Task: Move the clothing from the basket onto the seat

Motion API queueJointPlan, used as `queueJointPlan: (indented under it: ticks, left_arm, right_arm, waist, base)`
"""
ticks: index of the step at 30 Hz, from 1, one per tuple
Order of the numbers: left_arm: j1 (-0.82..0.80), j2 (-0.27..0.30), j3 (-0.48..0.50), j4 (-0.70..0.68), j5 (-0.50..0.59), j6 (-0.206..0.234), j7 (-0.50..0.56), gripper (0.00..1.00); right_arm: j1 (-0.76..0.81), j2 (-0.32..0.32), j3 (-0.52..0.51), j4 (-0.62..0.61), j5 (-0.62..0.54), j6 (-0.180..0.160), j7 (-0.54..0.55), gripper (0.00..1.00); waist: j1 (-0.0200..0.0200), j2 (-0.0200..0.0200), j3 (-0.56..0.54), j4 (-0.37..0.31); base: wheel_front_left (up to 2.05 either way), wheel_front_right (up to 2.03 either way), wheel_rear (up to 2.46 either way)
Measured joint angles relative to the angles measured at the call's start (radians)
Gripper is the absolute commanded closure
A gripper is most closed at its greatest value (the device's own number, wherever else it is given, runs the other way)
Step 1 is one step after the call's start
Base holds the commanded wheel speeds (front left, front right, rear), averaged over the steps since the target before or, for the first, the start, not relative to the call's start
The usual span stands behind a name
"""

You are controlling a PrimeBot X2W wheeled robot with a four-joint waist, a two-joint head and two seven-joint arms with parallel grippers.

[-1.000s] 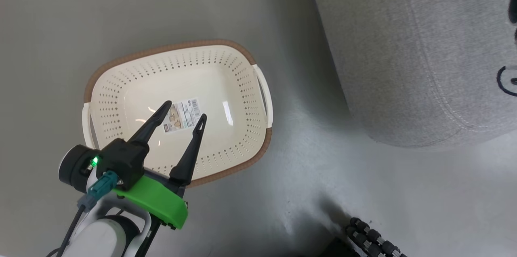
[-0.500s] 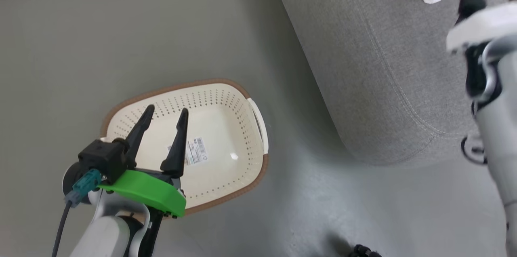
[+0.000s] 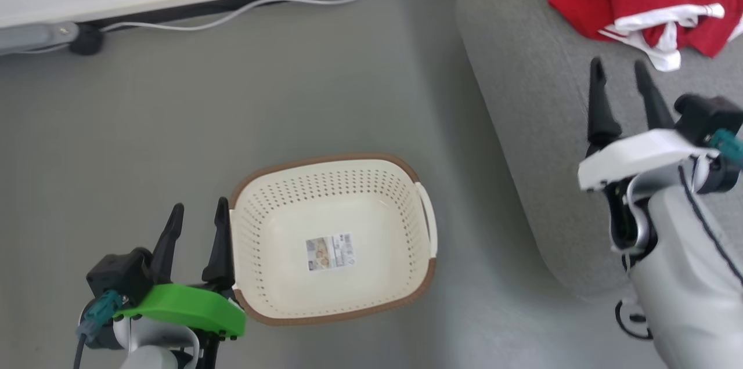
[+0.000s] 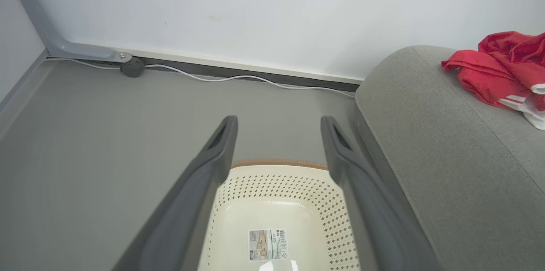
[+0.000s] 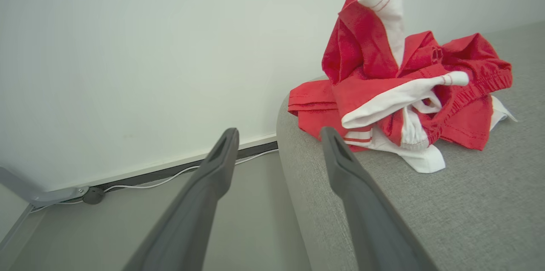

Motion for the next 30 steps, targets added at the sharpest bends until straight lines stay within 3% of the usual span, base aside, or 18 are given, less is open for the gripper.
queueJointPlan:
  ticks: [9,17,24,30]
  left_arm:
    - [0.025,-0.016,0.006,0.088,-0.024,0.0,-0.015,0.0]
    - [0.109,0.001,0.028,0.118,-0.026,0.0,-0.021,0.0]
    - [0.132,0.01,0.033,0.116,-0.026,0.0,-0.024,0.0]
    - [0.143,0.018,0.034,0.104,-0.024,0.0,-0.025,0.0]
  right_arm:
    - [0.227,0.013,0.007,-0.029,-0.04,-0.003,0.0,0.0]
    - [0.327,0.04,0.045,-0.062,-0.067,-0.003,0.0,0.0]
    - [0.389,0.043,0.066,-0.096,-0.086,-0.012,0.0,0.0]
    - [0.41,0.045,0.067,-0.136,-0.094,-0.013,0.0,0.0]
  waist:
    - [0.0,0.0,-0.117,0.117]
    - [-0.0001,0.0,-0.24,0.19]
    - [-0.0001,0.0,-0.312,0.226]
    - [-0.0001,0.0,-0.325,0.215]
  base:
    - [0.0,0.0,0.0]
    - [0.0,0.0,0.0]
    - [0.0,0.0,0.0]
    - [0.0,0.0,0.0]
